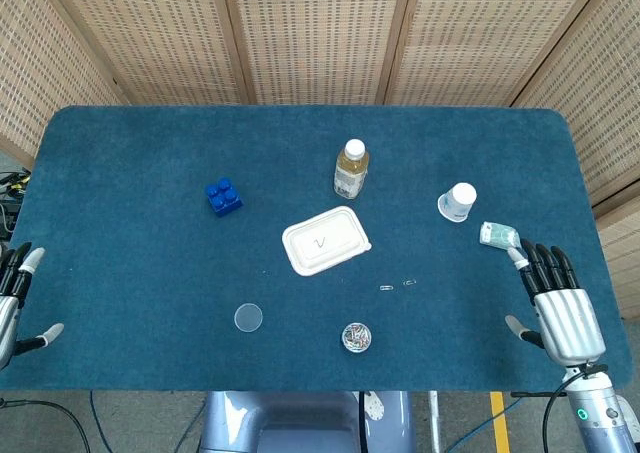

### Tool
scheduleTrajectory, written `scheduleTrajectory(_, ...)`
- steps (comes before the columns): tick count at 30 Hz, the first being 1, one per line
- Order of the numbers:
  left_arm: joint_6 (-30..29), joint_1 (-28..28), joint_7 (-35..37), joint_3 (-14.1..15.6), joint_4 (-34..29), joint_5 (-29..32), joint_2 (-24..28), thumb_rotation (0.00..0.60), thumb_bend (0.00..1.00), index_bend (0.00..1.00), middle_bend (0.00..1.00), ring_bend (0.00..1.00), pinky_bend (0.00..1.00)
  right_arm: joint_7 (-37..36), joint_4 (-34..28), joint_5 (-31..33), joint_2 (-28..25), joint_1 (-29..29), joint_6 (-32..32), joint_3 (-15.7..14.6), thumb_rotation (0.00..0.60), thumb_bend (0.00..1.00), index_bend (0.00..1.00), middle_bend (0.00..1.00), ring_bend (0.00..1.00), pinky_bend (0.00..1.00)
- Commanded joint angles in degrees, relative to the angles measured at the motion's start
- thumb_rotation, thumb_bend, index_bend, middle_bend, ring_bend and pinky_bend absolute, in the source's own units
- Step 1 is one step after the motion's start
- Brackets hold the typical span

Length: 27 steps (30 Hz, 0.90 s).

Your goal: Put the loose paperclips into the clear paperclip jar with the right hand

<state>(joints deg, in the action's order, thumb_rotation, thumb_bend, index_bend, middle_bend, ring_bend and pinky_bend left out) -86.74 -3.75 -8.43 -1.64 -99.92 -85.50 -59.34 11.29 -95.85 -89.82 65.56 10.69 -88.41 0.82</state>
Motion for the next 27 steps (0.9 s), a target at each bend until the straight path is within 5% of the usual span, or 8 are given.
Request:
scheduleTrajectory(1,0.03,-0.02,-0.08,-0.06,0.02,0.06,-0.05,0.600,0.00,0.00,0.00,0.00,0.00,-0.23,0.22,-0.22,0.12,-0.03,0.35,0.06,0.600,0.00,0.01,0.00,0.00,0.00)
scheduleTrajectory(7,0.40,-0.25,-0.54,-0.28,0.19,0.28,-0.35,0.600,0.00,0.00,0.00,0.00,0.00,-5.84,0.70,0.01,-0.40,2.28,5.69,0.45,0.600,0.00,0.09,0.00,0.00,0.00)
scheduleTrajectory(12,0.74,-0.48,-0.48,-0.70,0.23,0.95,-0.36,0.600,0.00,0.00,0.00,0.00,0.00,-5.99,1.66,1.15,-0.45,7.33,14.29,1.72,0.600,0.01,0.26,0.00,0.00,0.00)
scheduleTrajectory(17,2.01,-0.98,-0.84,-1.03,0.79,2.28,-0.75,0.600,0.00,0.00,0.00,0.00,0.00,-2.22,3.27,6.36,2.62,15.27,27.09,4.74,0.600,0.12,0.38,0.00,0.00,0.00)
scheduleTrajectory(27,4.01,-1.85,-1.01,-1.62,1.80,4.43,-1.30,0.600,0.00,0.00,0.00,0.00,0.00,5.35,8.34,16.88,11.16,22.69,37.50,7.50,0.600,0.30,0.45,0.00,0.00,0.00)
